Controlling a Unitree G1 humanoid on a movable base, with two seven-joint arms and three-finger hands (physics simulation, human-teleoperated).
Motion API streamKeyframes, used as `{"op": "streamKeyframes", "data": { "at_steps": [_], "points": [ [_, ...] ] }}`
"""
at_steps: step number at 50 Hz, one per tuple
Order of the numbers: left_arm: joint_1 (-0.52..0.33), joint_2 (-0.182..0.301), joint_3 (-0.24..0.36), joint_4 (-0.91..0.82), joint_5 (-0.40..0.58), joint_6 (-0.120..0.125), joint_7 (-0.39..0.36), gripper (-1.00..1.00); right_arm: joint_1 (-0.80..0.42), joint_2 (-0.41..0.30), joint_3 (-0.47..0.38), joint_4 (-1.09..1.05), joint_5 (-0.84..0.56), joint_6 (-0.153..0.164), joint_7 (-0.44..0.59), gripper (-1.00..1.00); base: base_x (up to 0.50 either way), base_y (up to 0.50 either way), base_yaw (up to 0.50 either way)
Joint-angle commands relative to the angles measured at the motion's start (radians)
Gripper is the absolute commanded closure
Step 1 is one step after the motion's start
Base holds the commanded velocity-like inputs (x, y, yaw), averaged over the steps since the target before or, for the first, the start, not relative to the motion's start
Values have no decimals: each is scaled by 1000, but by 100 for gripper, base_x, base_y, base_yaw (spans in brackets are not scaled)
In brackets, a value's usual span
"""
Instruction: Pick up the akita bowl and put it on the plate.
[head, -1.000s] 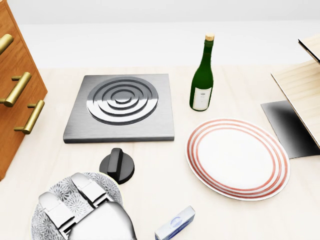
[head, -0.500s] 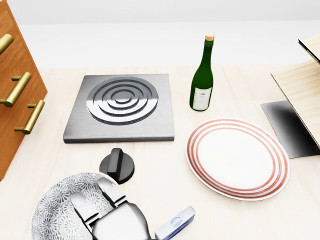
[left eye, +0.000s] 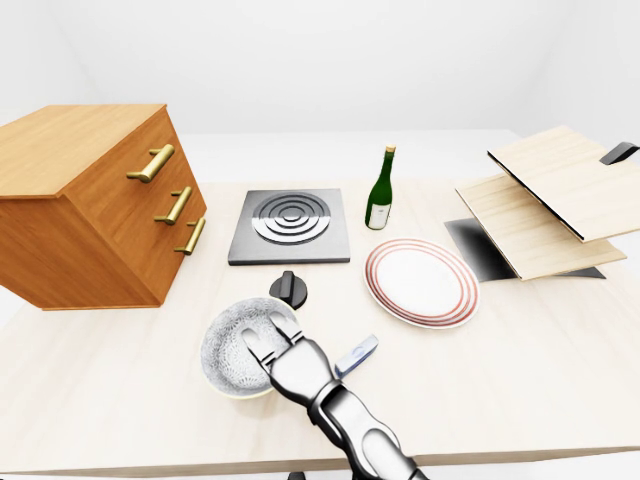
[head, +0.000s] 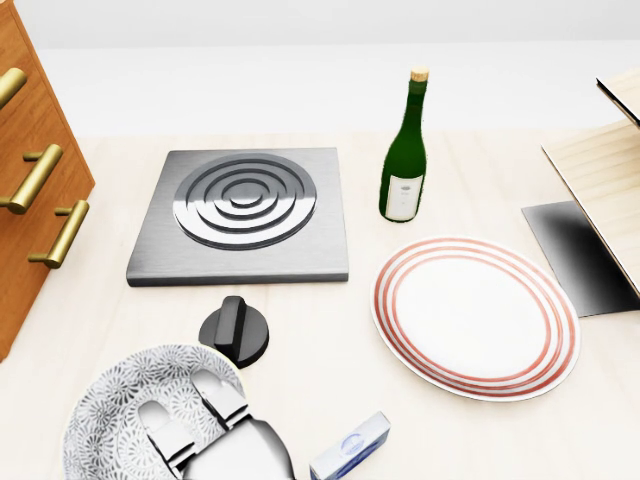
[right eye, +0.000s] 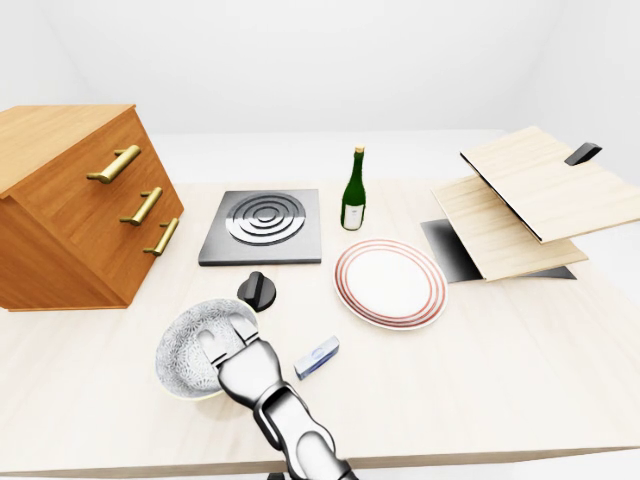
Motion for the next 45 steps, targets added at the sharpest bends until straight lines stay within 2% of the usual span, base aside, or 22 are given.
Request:
{"op": "streamKeyframes", "data": {
  "at_steps": [1,16,30,31,32,35,39,45],
  "points": [
    [0,-6,-4,5,4,0,0,-100,5,0,10,69,-8,0,-19,-100,0,0,0],
    [-5,-8,-5,10,18,0,0,-100,-9,10,-10,157,-6,0,-68,-100,0,0,0],
    [2,-10,-4,1,15,0,0,-100,-18,10,-27,165,-6,0,-70,-100,0,0,0],
    [1,-8,0,1,15,0,0,-100,-20,8,-27,162,-6,0,-68,79,0,0,0],
    [0,-6,1,4,13,0,0,-100,-25,10,-34,151,10,0,-71,91,0,0,0],
    [2,-14,-4,4,26,0,0,-100,-32,8,-37,147,1,0,-80,92,0,0,0],
    [-1,1,2,-4,-4,0,0,-100,-37,9,-44,122,-1,0,-57,93,0,0,0],
    [7,-8,-1,-4,13,0,0,-100,-39,13,-42,174,-20,0,-103,94,0,0,0]
  ]
}}
